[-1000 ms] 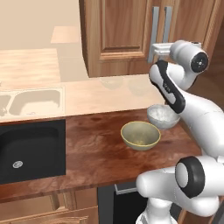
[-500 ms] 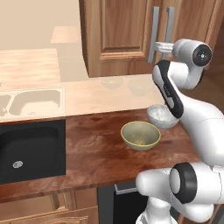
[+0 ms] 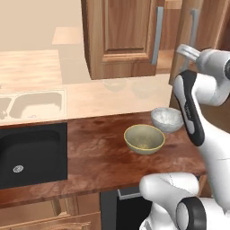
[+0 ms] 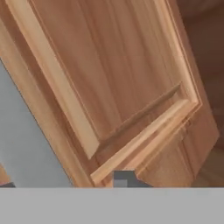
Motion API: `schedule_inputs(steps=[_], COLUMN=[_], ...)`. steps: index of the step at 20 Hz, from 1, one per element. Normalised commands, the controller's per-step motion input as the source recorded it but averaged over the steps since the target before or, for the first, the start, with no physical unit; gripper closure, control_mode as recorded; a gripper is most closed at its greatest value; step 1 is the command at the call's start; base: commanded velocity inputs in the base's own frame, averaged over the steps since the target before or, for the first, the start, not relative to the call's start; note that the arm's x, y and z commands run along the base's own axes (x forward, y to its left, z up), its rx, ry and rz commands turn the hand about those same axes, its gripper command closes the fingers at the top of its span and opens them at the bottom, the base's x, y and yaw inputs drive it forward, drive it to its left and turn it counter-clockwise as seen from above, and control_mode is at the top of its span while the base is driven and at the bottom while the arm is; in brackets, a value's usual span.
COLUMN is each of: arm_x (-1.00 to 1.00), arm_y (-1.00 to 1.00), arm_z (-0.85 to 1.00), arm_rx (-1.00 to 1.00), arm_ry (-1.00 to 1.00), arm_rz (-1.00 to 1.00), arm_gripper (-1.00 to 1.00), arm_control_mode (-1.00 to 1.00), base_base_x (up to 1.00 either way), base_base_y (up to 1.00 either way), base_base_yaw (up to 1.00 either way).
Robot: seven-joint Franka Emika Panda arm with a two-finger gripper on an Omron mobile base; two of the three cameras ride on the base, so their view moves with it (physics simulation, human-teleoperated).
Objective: Open the cabinet. Pick the bowls from the counter and place them in the cabinet. Then close the cabinet.
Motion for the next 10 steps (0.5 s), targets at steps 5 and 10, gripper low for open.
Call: schedule_inputs(steps=[5, 10], arm_x=[-1.0, -1.0], arm_y=[-1.0, -0.11], arm_z=[-0.14, 0.0], arm_rx=[0.26, 0.02], arm_ry=[-0.16, -0.24], arm_rz=[-0.03, -0.1], arm_gripper=[1.0, 1.0], arm_control_mode=[-1.0, -1.0], base_base_x=[0.0, 0.0], base_base_y=[0.0, 0.0], base_base_yaw=[0.0, 0.0])
